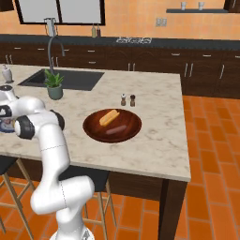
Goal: Place one bun and one sausage from the bowl on each plate.
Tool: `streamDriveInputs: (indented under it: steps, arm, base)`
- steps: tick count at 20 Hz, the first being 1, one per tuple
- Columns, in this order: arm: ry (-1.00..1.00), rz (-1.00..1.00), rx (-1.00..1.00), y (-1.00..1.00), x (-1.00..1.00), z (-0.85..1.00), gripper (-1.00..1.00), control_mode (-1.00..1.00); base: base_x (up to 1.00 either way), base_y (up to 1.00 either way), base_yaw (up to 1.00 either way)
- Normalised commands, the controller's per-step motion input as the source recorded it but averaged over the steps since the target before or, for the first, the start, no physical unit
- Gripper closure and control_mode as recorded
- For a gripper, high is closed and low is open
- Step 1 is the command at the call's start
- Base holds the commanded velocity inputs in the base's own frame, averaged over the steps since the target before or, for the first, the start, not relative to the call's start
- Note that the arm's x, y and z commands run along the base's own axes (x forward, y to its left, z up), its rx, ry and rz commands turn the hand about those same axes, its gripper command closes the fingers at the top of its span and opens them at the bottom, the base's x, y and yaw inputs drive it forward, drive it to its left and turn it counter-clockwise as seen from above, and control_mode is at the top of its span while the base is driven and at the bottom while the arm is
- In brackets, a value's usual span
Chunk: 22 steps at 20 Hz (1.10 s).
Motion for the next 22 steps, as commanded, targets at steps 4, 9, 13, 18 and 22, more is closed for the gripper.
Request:
streamDriveInputs:
  steps: [4, 9, 13, 18, 22]
  arm:
    - [0.0, 0.0, 0.0, 0.06, 0.03, -0.03, -1.0, -1.0]
    - [0.0, -0.01, 0.0, 0.0, 0.0, 0.0, -1.0, -1.0]
    - [0.0, -0.07, 0.0, -0.07, 0.0, 0.04, -1.0, -1.0]
    - [0.0, -0.06, 0.02, -0.34, -0.19, 0.34, -1.0, -1.0]
    - [-0.06, -0.03, 0.02, -0.9, -0.59, 0.02, -1.0, -1.0]
  base:
    - [0.0, 0.0, 0.0]
    - [0.0, 0.0, 0.0]
    - [0.0, 0.0, 0.0]
    - [0.0, 0.0, 0.0]
    - [0.0, 0.0, 0.0]
